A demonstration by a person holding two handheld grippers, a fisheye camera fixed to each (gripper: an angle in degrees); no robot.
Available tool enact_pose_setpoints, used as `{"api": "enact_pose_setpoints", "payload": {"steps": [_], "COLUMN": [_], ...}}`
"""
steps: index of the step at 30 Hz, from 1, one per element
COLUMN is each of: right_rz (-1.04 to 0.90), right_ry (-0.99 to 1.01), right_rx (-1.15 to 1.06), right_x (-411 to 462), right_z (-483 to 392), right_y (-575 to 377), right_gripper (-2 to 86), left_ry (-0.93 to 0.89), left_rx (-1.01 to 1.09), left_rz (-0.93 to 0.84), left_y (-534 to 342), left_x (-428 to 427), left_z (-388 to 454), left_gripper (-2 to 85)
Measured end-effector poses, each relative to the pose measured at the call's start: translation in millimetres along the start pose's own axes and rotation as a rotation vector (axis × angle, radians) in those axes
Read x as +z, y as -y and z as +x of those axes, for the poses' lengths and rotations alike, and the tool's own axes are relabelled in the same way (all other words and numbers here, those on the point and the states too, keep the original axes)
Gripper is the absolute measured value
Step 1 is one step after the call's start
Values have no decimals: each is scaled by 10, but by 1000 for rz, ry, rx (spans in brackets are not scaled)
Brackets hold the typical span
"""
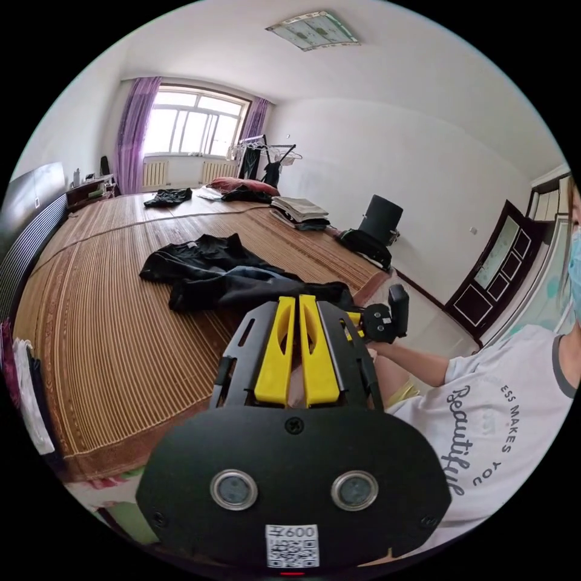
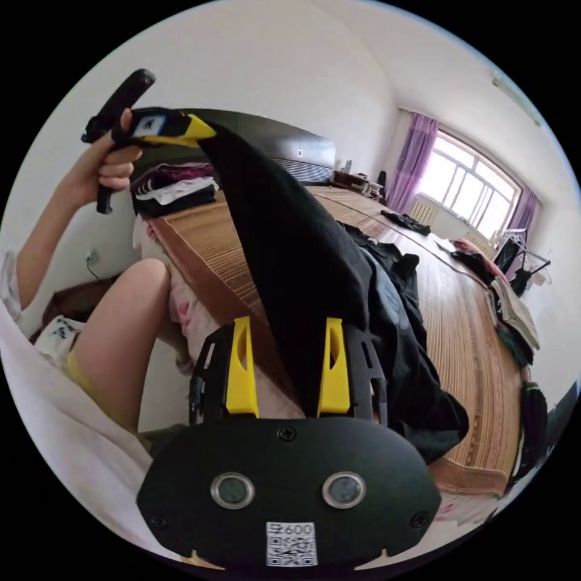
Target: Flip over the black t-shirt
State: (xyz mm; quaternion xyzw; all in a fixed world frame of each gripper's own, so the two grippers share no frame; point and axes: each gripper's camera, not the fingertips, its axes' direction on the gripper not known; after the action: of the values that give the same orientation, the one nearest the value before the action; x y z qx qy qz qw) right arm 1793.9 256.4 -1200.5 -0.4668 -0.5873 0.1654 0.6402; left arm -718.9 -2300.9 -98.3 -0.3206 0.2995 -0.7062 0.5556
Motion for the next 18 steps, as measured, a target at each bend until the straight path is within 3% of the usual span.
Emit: {"api": "enact_pose_setpoints", "payload": {"steps": [3, 7, 11, 18], "right_rz": [-175, -166, -43, 209], "right_ry": [-72, -97, -166, -270], "right_rx": [-50, -61, 28, 278], "right_x": [393, 404, 53, -668], "right_z": [-237, -252, -22, 481], "right_y": [-107, -413, -634, -834], "right_gripper": [69, 7, -7, -9], "left_ry": [-26, -94, -129, -141], "left_rx": [-67, -187, -222, -79], "left_rz": [-35, -38, -47, -165], "left_y": [-117, -388, -567, -449], "left_x": [65, 164, 418, 1268], "left_z": [43, -28, 142, 1020], "left_gripper": [18, 19, 20, 20]}}
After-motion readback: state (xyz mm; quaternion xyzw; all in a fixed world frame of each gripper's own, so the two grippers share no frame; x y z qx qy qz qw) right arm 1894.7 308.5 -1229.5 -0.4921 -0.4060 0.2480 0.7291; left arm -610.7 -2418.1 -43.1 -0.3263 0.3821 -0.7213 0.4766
